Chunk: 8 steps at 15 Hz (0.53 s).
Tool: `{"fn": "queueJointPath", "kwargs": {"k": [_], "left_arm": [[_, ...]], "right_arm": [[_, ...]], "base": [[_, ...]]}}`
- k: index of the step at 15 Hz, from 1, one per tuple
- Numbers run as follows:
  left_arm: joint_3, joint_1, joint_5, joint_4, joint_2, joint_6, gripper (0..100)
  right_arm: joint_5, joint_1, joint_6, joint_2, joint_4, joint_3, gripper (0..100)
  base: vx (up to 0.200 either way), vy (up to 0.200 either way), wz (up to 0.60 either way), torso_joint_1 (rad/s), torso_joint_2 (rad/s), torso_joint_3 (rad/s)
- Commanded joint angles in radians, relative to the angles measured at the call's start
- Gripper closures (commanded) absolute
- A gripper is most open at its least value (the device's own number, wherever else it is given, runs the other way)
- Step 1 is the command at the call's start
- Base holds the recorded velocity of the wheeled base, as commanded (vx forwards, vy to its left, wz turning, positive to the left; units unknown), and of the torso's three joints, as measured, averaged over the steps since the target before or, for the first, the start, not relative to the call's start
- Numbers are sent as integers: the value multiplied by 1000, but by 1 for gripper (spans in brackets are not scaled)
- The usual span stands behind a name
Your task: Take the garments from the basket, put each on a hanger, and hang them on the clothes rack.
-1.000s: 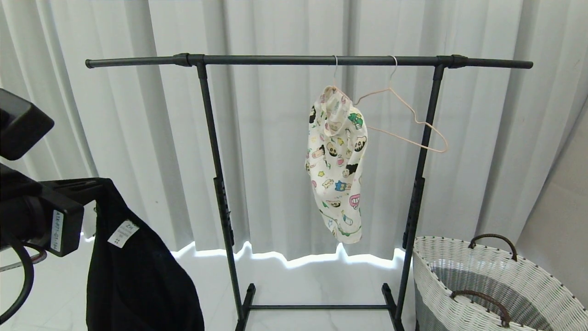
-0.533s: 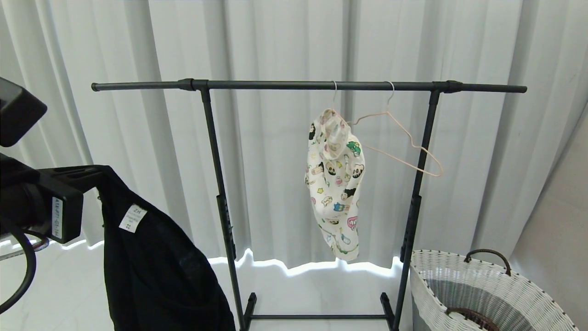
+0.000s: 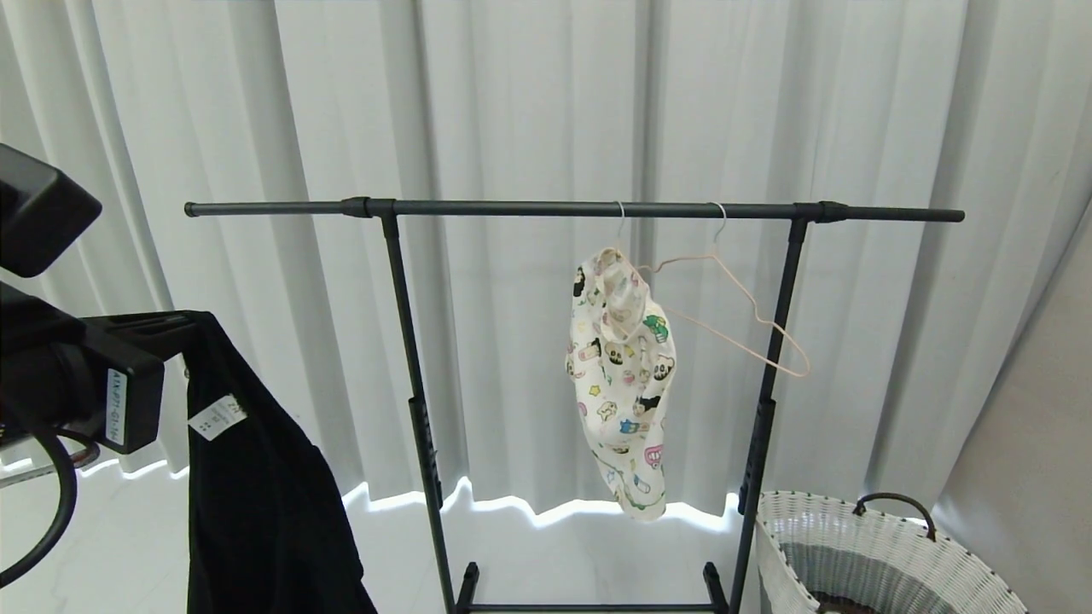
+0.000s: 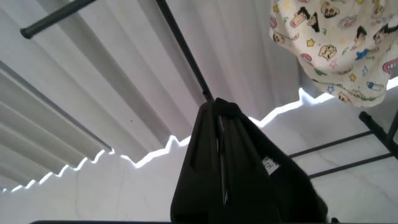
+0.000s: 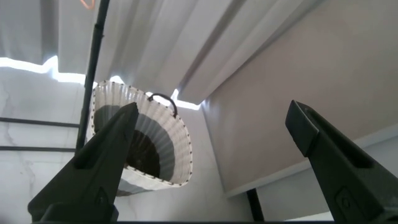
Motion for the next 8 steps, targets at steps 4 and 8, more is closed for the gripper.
{"fn": "queueJointPath", "kwargs": {"k": [4, 8], "left_arm": [[4, -1, 1, 0, 0, 0, 100], [4, 1, 0, 0, -1, 0, 100]], "right_arm": [[1, 0, 0, -3, 0, 11, 0], [22, 18, 0, -45, 0, 51, 0]], "base": [[0, 0, 0, 242, -535, -287], [0, 0, 0, 240, -515, -271]]}}
